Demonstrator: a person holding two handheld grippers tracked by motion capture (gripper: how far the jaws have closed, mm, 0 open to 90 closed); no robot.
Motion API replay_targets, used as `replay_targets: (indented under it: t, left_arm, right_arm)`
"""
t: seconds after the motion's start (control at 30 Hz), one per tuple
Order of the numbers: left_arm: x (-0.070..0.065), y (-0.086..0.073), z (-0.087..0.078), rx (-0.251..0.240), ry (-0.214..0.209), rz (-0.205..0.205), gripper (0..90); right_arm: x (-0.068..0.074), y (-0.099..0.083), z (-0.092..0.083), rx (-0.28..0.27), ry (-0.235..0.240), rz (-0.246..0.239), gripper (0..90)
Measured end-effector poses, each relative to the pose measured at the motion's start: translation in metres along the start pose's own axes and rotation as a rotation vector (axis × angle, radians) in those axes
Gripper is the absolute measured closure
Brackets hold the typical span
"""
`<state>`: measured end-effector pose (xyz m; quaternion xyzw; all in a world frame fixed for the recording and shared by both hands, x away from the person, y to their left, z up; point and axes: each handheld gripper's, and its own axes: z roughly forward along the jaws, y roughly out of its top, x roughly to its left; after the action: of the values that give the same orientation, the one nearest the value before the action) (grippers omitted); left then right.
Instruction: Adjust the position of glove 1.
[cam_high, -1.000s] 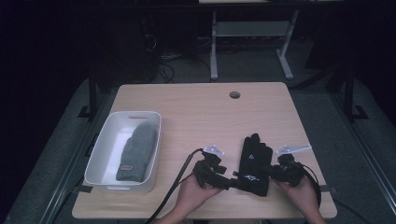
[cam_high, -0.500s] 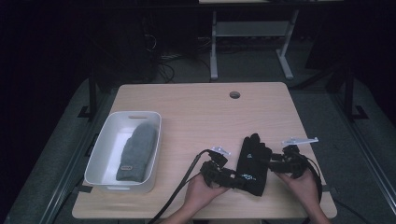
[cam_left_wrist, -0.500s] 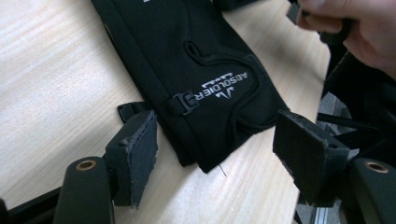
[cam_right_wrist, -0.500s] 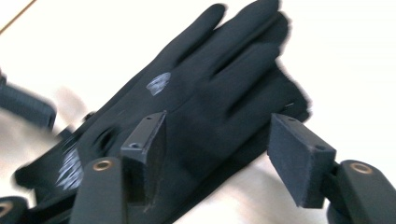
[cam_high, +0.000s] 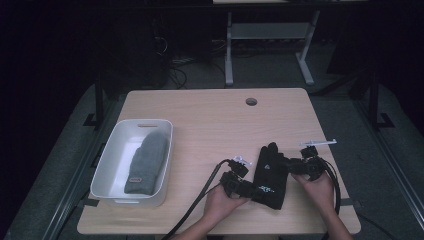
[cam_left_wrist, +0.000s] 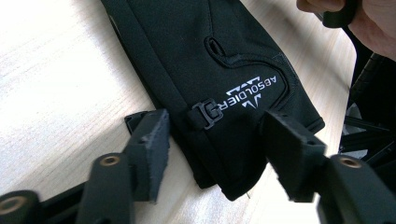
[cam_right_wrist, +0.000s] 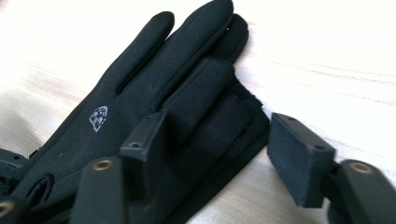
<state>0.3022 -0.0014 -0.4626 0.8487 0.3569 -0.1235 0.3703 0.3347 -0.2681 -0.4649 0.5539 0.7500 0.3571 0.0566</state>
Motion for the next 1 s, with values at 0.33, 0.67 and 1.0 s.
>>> replay_targets:
  t: [0.33,0.67,1.0]
  left_arm:
    - [-0.002,0.003,0.005,0.027,0.03,0.027,71.6]
    - [0.007,0.001,0.003,0.006,-0.017,-0.013,79.9]
    - [0.007,0.002,-0.002,0.014,-0.016,0.002,80.6]
  right_arm:
    - [-0.001,-0.008,0.001,-0.016,0.076,0.035,68.4]
    - [-0.009,-0.008,-0.007,-0.076,0.164,0.119,79.2]
    - [-0.005,-0.002,-0.013,-0.084,0.178,0.111,79.7]
